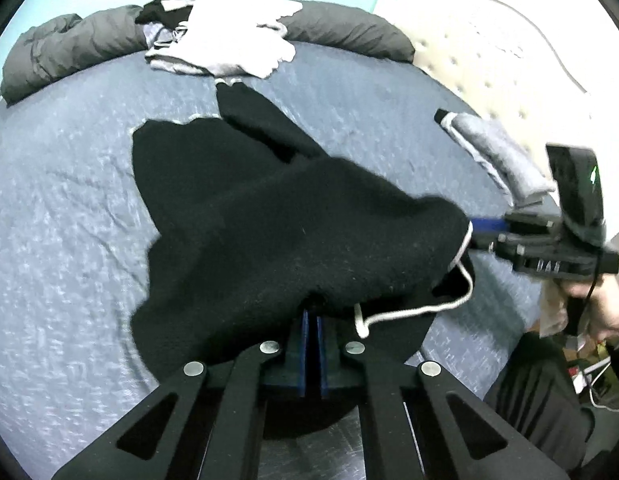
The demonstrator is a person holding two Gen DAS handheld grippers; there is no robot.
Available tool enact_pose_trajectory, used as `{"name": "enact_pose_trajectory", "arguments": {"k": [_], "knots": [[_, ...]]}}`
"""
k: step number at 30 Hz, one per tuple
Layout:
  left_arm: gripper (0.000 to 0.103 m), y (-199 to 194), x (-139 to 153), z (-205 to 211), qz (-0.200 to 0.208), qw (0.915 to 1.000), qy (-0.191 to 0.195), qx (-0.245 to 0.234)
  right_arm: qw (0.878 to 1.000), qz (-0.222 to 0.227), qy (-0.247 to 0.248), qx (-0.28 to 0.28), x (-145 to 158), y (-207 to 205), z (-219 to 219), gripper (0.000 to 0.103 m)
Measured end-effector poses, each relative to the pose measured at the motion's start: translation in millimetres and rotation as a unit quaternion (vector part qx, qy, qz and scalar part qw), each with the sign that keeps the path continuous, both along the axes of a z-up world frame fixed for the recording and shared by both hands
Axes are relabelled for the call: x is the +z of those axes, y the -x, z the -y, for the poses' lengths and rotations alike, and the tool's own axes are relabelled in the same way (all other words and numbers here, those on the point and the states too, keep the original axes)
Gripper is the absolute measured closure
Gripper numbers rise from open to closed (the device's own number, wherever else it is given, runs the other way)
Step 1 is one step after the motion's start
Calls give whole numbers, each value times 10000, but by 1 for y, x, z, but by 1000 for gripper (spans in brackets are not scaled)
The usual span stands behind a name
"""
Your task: Fold clothes
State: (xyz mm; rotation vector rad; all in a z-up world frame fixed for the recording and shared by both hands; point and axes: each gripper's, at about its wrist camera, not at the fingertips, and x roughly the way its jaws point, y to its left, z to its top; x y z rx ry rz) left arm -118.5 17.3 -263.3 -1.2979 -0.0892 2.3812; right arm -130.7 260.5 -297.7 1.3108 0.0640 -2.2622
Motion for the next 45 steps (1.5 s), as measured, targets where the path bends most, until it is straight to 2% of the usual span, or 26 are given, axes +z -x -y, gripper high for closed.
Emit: {"name": "enact_pose_trajectory", "arguments": {"k": [1,3,4,9,13,14,16,17,18,23,24,28,30,33,34,36,39,41,43,44,45], "knots": [[100,1,3,2,-18,10000,-20,0,10000,4,21,70,0,-1,3,77],[100,5,6,8,-13,10000,-32,30,9999,-45,23,99,2,-2,6,100],[100,7,7,10,3,10000,-29,54,9999,-84,47,80,5,-2,6,102],[100,21,11,24,82,9998,-15,177,9989,-289,352,-86,28,-1,2,103],[99,32,14,34,147,9995,-5,268,9993,-349,98,44,29,-2,14,102],[99,32,12,34,166,9995,-8,259,9991,-394,-8,139,27,-5,18,100],[99,33,8,32,204,9995,-12,239,9981,-482,-218,329,22,-12,27,80],[99,34,6,31,223,9995,-15,229,9972,-526,-324,423,20,-15,31,60],[99,34,4,30,242,9995,-17,219,9961,-570,-429,518,18,-18,36,53],[99,32,2,28,237,9996,-18,181,9874,-788,-953,989,6,-35,58,48],[99,32,3,28,226,9996,-12,174,9850,-831,-1058,1083,4,-38,62,44],[99,30,8,28,188,9997,2,131,9720,-1049,-1549,1418,-6,-50,80,42],[99,29,10,27,172,9998,14,108,9636,-1311,-1913,1331,-10,-48,87,42],[99,28,12,27,162,9998,-4,93,9645,-1419,-1894,1174,-8,-40,86,43],[99,28,12,27,158,9998,-7,90,9671,-1406,-1791,1132,-6,-36,84,46],[99,27,12,28,150,9999,-12,69,9738,-1310,-1529,1056,0,-26,79,84],[99,23,13,27,78,9999,119,-78,9846,-1182,-1014,790,19,-10,67,93],[96,20,13,27,3,9996,206,-175,9883,-1149,-726,686,35,0,60,95],[83,17,12,27,-50,9994,261,-240,9897,-1156,-567,631,51,8,56,95],[70,16,11,27,-59,9992,289,-259,9900,-1158,-526,610,58,14,55,95],[68,16,8,27,-42,9991,314,-265,9904,-1151,-493,585,63,18,55,95]]}}
